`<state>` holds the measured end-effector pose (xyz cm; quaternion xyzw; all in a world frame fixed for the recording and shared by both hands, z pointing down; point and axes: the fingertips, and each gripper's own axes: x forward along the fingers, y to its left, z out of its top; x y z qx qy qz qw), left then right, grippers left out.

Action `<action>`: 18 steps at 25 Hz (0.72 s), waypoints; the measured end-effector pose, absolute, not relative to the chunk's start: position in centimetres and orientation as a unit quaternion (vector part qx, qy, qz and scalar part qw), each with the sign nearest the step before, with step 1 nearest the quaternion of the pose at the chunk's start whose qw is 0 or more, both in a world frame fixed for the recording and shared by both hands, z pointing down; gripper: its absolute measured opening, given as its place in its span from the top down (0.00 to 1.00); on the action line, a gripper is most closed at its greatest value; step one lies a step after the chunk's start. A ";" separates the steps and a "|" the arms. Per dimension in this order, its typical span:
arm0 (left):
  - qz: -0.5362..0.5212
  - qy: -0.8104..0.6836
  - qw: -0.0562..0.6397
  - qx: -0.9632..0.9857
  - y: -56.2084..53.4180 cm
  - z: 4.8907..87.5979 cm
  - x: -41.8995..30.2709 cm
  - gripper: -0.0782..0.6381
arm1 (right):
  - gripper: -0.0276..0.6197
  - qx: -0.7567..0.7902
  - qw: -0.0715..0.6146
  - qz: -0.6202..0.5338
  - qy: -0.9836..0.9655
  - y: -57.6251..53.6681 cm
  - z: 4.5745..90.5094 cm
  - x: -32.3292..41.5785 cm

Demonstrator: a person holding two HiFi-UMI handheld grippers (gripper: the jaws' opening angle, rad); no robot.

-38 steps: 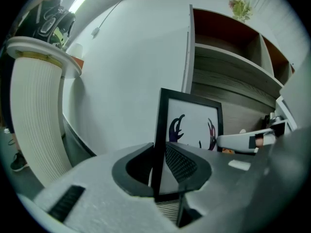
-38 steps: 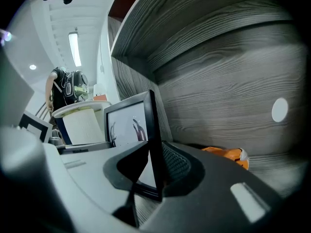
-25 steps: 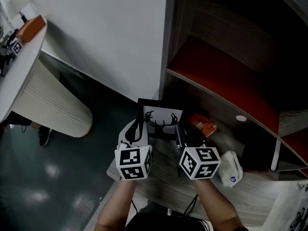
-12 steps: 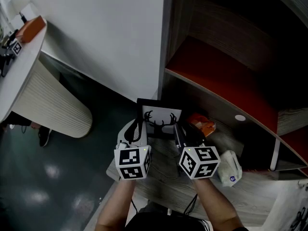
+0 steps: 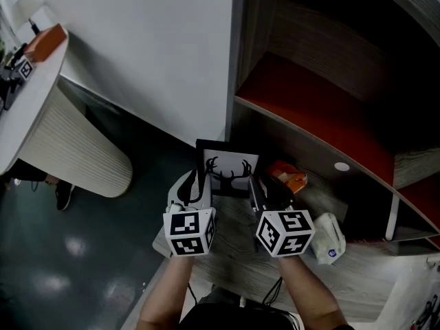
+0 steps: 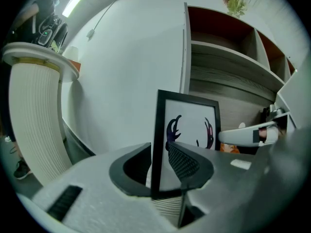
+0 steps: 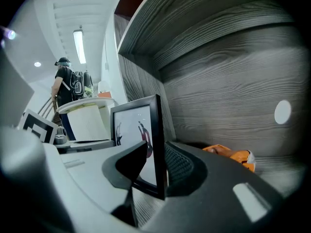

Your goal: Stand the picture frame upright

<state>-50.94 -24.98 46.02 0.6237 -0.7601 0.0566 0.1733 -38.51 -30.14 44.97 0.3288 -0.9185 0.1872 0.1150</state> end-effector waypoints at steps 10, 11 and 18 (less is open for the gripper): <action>0.056 -0.760 0.178 0.622 -23.5 45.7 -50.5 0.75 | 0.80 0.330 0.113 0.190 -0.918 -28.7 44.8 -37.5; 0.056 -0.760 0.179 0.622 -23.3 45.6 -50.4 0.75 | 0.81 0.328 0.111 0.189 -0.919 -28.5 44.7 -37.4; 0.058 -0.737 0.201 0.642 -21.9 45.3 -48.1 0.86 | 0.86 0.325 0.092 0.191 -0.921 -27.4 43.7 -35.9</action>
